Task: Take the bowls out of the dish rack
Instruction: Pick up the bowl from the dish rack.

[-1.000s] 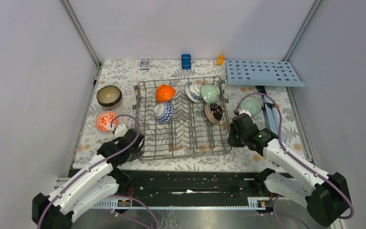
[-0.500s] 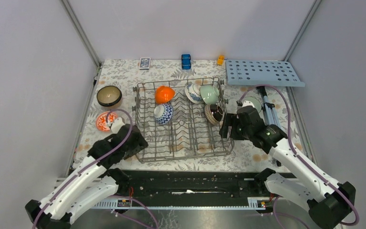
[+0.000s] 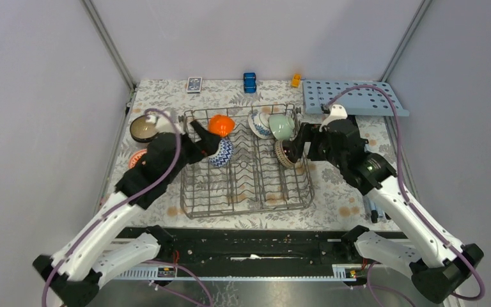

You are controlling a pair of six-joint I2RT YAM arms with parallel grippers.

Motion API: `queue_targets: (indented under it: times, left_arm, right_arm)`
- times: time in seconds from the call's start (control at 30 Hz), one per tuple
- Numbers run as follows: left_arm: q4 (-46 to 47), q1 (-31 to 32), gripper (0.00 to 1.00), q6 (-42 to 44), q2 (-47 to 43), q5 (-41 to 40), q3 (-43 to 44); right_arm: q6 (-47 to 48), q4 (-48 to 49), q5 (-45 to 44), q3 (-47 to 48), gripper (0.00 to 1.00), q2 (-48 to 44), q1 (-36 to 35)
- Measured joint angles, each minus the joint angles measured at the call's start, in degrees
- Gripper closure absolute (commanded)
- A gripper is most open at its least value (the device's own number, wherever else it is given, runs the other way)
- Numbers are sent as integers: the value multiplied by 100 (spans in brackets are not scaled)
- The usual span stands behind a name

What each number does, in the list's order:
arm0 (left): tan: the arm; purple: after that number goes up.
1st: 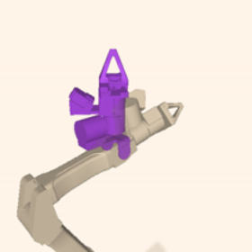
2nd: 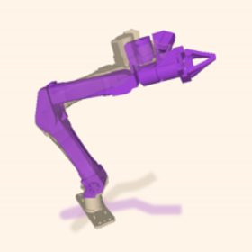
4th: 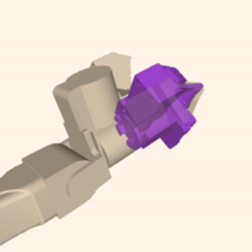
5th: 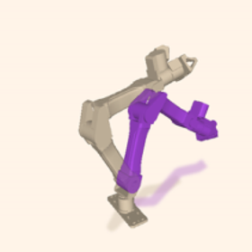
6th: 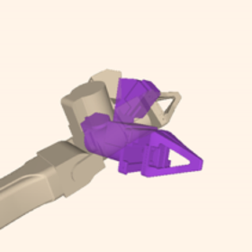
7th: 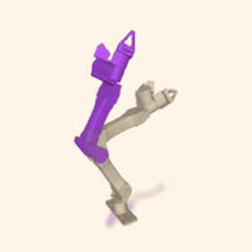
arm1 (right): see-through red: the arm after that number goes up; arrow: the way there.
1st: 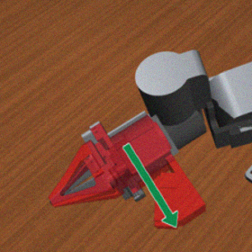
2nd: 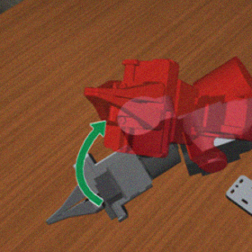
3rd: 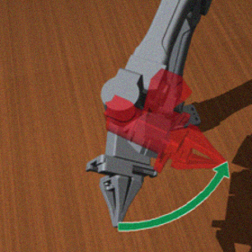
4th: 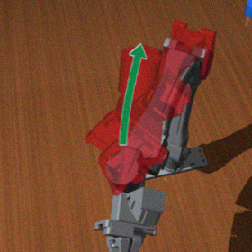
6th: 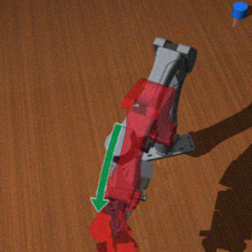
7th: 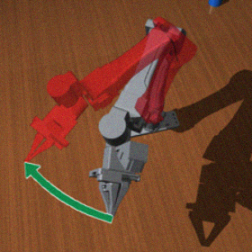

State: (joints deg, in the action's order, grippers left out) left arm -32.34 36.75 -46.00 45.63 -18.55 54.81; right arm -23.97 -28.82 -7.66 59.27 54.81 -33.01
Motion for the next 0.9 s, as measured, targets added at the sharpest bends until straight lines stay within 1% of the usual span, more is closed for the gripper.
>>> queue_targets:
  times: [0.1,0.2,0.3,0.4,0.5,0.67,0.9]
  left_arm:
    - [1399,0,1,66,774,721,-133]
    - [2800,0,2,-59,1827,1635,-262]
    - [3724,13,4,-284,2743,2363,-317]
    - [4476,28,5,-518,3403,2826,-378]
    - [5027,33,8,-717,3814,3058,-483]
    - [5692,33,12,-962,4441,3235,-507]
    - [6118,33,19,-1202,5056,3370,-505]
  right_arm:
    - [-92,448,240,98,17,435,0]
    - [-254,826,378,39,25,706,7]
    - [-411,1200,470,-157,31,835,107]
    - [-564,1600,586,-509,30,914,389]
    - [-682,1904,581,-907,28,1023,586]
    - [-876,2238,577,-1379,29,1174,739]
    - [-1005,2710,584,-1399,34,1510,791]
